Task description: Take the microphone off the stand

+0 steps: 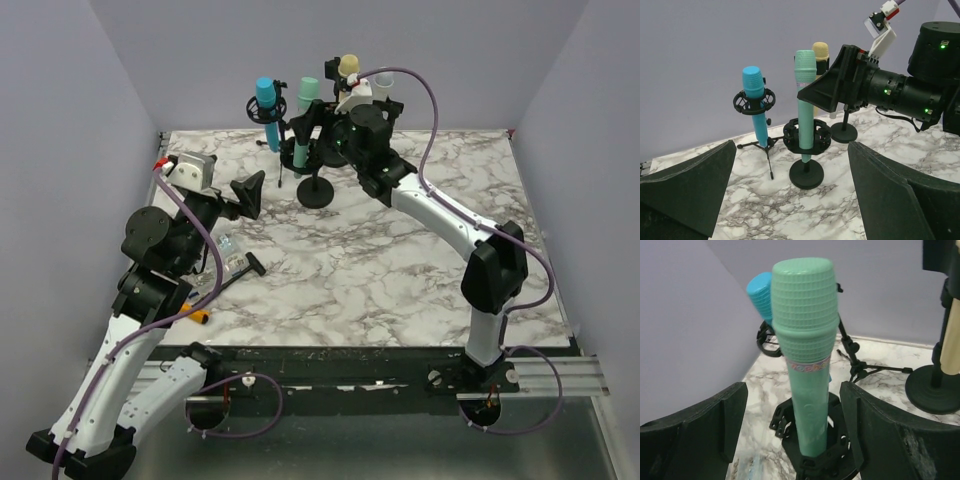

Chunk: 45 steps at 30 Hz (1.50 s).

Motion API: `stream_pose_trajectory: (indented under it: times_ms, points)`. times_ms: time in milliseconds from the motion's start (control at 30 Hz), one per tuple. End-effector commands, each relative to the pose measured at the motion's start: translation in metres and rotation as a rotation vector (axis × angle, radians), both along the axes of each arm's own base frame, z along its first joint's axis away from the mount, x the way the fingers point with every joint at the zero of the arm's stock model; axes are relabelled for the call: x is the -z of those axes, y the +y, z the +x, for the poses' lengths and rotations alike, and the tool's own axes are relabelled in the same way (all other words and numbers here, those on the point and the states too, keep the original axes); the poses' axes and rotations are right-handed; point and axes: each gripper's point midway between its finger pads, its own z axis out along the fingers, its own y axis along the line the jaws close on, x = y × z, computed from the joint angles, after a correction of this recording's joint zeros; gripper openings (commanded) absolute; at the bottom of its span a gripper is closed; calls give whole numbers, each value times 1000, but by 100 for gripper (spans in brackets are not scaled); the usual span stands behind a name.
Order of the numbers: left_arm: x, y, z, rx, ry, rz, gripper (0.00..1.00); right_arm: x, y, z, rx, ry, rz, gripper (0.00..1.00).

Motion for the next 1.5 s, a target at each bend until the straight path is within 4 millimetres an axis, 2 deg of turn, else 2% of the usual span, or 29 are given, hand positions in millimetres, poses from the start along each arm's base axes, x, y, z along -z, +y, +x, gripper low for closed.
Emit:
stream_pose_trajectory:
  times_ms: [0, 233, 333, 433, 600, 800, 900, 967, 1100, 1267, 1367, 1467]
  points:
    - [-7, -1, -4, 12, -19, -9, 98, 11, -14, 23, 140, 26, -32, 80]
    - [-1, -1, 3, -5, -3, 9, 99, 24, -1, 35, 120, 51, -55, 65]
    - [0, -2, 4, -1, 0, 11, 98, 26, 2, 35, 109, 52, -61, 53]
    - [1, -3, 5, -2, 1, 13, 99, 23, 7, 34, 80, 44, -72, 48]
    - [2, -4, 6, 4, 3, 14, 98, -3, 5, 33, 79, 6, -93, 31]
    - [2, -4, 6, 4, 5, 13, 99, -65, -11, 24, 110, -97, -75, 30]
    - [3, -4, 7, 3, 7, 14, 99, -97, -32, 15, 168, -151, -80, 29]
    - [3, -5, 7, 5, 8, 14, 99, -111, -51, 6, 220, -182, -93, 28]
    - [3, -6, 6, 11, 11, 12, 99, -120, -101, -13, 371, -234, -117, 25]
    - [2, -7, 5, 18, 11, 6, 98, -102, -176, -45, 617, -269, -175, 14]
    - [2, -8, 5, 26, 16, 0, 99, -77, -218, -57, 780, -257, -261, 9]
    - [3, -12, 5, 39, 20, -4, 99, -44, -259, -55, 910, -196, -386, 6]
